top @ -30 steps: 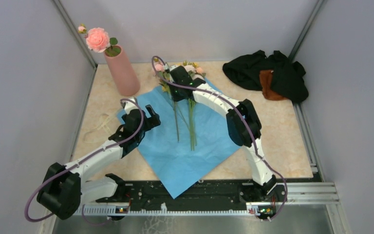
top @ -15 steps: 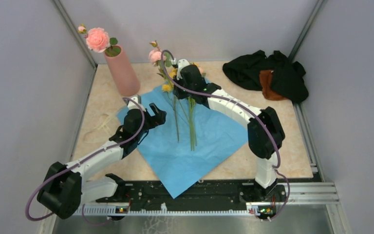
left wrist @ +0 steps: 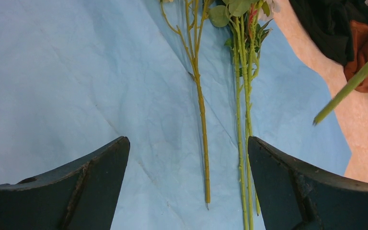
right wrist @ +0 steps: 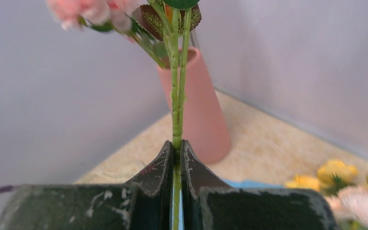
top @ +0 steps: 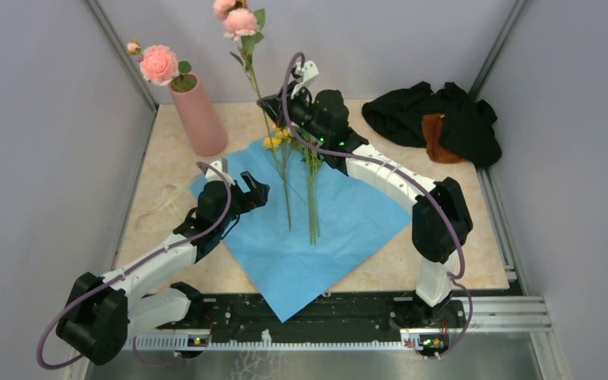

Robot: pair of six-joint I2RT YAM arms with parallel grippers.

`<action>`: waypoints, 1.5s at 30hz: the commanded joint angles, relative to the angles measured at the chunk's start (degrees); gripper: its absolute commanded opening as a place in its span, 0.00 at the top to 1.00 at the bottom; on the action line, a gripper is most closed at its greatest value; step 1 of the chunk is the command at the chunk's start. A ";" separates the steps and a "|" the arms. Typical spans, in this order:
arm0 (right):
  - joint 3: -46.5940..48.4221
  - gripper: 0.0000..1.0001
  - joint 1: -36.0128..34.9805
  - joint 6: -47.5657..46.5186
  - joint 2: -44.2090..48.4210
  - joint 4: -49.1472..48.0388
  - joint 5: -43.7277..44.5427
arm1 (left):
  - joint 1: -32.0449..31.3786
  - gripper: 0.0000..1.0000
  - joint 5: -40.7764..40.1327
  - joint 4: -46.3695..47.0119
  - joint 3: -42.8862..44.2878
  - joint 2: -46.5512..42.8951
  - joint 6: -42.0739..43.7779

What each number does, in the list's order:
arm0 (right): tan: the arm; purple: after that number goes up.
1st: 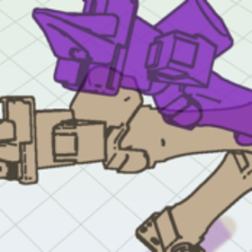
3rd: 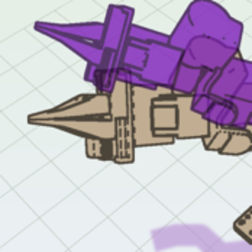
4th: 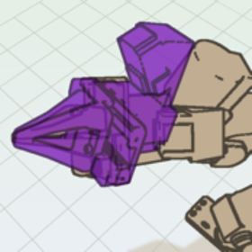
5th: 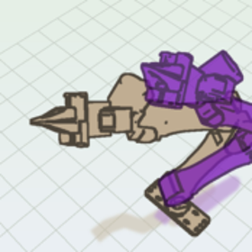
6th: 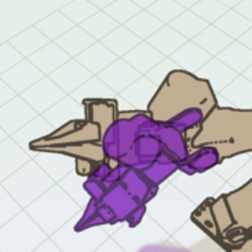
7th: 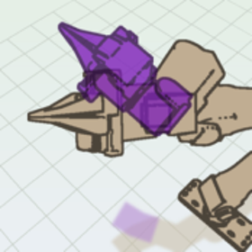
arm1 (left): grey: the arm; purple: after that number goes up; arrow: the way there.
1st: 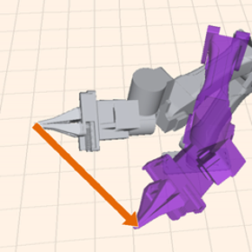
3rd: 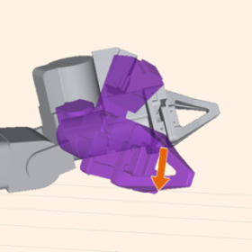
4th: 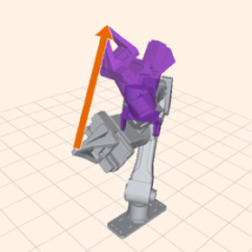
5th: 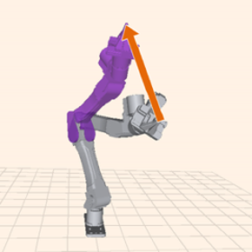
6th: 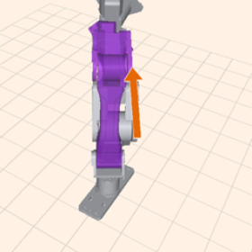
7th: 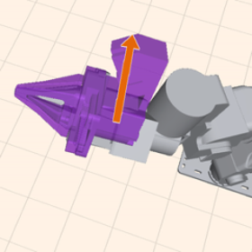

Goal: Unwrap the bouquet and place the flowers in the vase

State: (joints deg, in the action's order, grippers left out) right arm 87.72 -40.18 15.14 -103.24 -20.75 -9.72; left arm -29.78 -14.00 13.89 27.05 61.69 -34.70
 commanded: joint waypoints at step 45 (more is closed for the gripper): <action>15.11 1.00 6.66 32.19 -18.84 -50.23 -27.40 | 0.34 0.10 8.02 7.33 30.77 14.16 38.09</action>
State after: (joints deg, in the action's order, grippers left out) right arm 103.68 -33.26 47.18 -127.00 -70.19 -35.57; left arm -29.74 -10.66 20.12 53.93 74.94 -6.92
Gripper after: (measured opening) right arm 0.027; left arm 0.924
